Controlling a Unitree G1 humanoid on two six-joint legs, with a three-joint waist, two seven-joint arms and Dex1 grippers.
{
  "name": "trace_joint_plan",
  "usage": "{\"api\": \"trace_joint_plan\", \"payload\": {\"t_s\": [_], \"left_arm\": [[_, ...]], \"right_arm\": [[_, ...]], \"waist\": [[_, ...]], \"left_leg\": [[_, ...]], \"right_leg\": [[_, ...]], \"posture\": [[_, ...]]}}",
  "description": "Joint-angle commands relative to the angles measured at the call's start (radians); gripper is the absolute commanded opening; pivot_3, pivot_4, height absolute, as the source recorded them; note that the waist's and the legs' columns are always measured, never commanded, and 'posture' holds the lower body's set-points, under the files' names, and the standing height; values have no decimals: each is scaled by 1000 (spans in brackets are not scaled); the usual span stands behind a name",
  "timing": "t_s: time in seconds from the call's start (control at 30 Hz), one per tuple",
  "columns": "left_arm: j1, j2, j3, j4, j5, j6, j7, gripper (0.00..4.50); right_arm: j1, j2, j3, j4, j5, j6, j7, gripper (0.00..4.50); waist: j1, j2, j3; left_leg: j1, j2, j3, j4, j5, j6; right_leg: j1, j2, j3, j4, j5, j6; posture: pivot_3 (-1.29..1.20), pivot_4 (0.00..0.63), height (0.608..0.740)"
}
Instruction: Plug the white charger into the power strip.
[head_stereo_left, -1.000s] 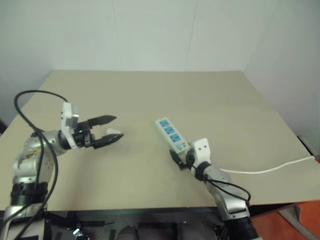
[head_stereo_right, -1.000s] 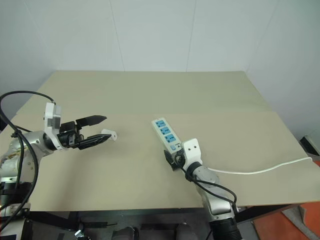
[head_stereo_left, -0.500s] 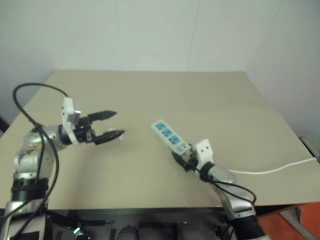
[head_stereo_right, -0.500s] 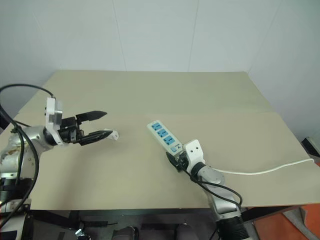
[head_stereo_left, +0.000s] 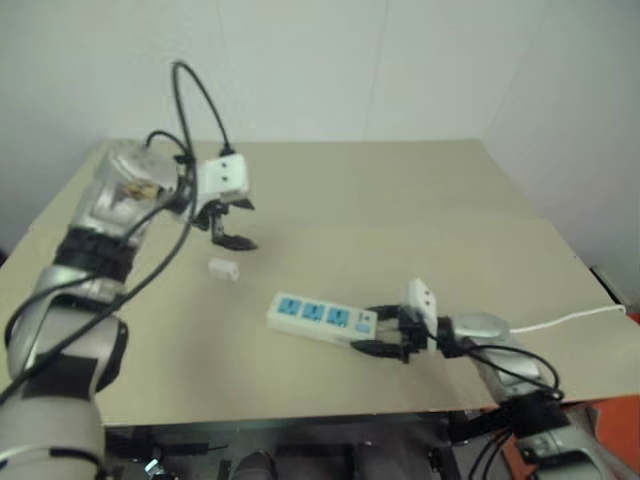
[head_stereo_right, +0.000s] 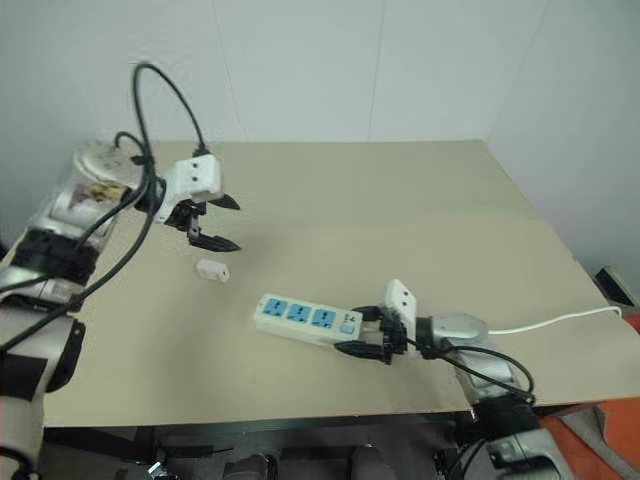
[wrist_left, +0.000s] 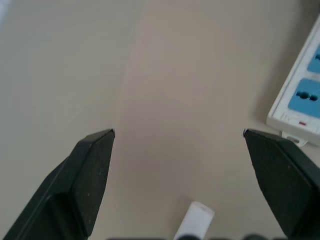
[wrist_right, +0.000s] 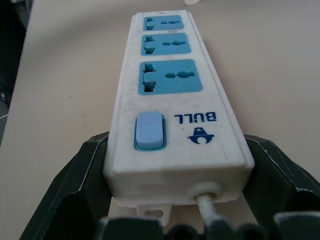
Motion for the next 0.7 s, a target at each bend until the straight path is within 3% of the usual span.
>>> {"api": "trace_joint_plan", "payload": {"t_s": [0.03, 0.2, 0.4, 0.7], "left_arm": [[-103, -10, -89, 139, 110, -195, -137, 4500], [-212, -37, -275, 341, 203, -410, -176, 4500], [-237, -99, -303, 483, 318, -507, -145, 4500], [-213, -191, -284, 587, 432, -484, 19, 4500]], "right_arm": [[-66, 42, 48, 53, -28, -33, 39, 3416], [-118, 106, 94, 129, -83, -42, 18, 3416], [-95, 130, 88, 117, -101, -51, 1, 3416], [-41, 131, 96, 35, -104, -23, -35, 3416]], "waist": [[-7, 0, 0], [-8, 0, 0], [-7, 0, 0], [-6, 0, 0]], "left_leg": [[-1, 0, 0, 0, 0, 0], [-3, 0, 0, 0, 0, 0], [-3, 0, 0, 1, 0, 0], [-3, 0, -1, 1, 0, 0]], "right_leg": [[-1, 0, 0, 0, 0, 0], [-2, 0, 0, 1, 0, 0], [-2, 0, 0, 1, 0, 0], [-2, 0, 0, 2, 0, 1]], "posture": [[0, 150, 740], [0, 150, 740], [0, 150, 740], [0, 150, 740]]}}
